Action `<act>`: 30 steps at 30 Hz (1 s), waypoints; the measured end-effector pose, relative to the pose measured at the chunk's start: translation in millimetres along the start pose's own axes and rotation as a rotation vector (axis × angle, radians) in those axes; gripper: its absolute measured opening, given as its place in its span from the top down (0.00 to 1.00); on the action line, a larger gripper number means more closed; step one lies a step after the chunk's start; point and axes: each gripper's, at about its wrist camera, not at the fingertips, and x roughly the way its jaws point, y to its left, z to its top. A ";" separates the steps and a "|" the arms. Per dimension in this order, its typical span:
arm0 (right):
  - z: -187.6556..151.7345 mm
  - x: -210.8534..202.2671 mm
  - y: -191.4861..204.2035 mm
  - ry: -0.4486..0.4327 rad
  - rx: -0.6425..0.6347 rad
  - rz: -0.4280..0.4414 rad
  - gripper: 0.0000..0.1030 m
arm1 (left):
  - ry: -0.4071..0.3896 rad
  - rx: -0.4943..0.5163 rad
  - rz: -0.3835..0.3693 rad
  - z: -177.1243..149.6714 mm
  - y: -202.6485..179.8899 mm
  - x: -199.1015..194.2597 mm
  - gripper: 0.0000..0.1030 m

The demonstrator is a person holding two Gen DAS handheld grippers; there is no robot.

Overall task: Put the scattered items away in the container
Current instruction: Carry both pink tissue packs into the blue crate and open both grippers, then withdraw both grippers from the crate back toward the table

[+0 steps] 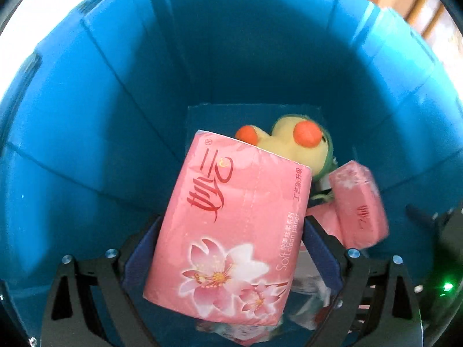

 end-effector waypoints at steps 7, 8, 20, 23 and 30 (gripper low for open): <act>-2.0 0.9 -0.3 0.022 0.006 -0.001 0.01 | -0.002 0.078 0.087 2.0 -8.3 2.2 0.06; -2.0 0.0 -0.6 0.021 0.008 0.001 0.01 | -0.013 0.084 0.045 2.1 -11.8 -2.4 0.06; -1.9 1.8 1.1 0.045 0.013 0.038 0.00 | 0.142 0.116 0.163 -7.7 -13.5 23.5 0.06; -4.0 4.3 4.8 0.068 -0.001 0.039 0.00 | 0.173 0.127 0.164 -17.7 -15.7 21.5 0.06; -11.4 -9.5 10.8 0.050 -0.032 0.043 0.00 | 0.108 0.097 0.104 -47.3 -12.0 -28.2 0.06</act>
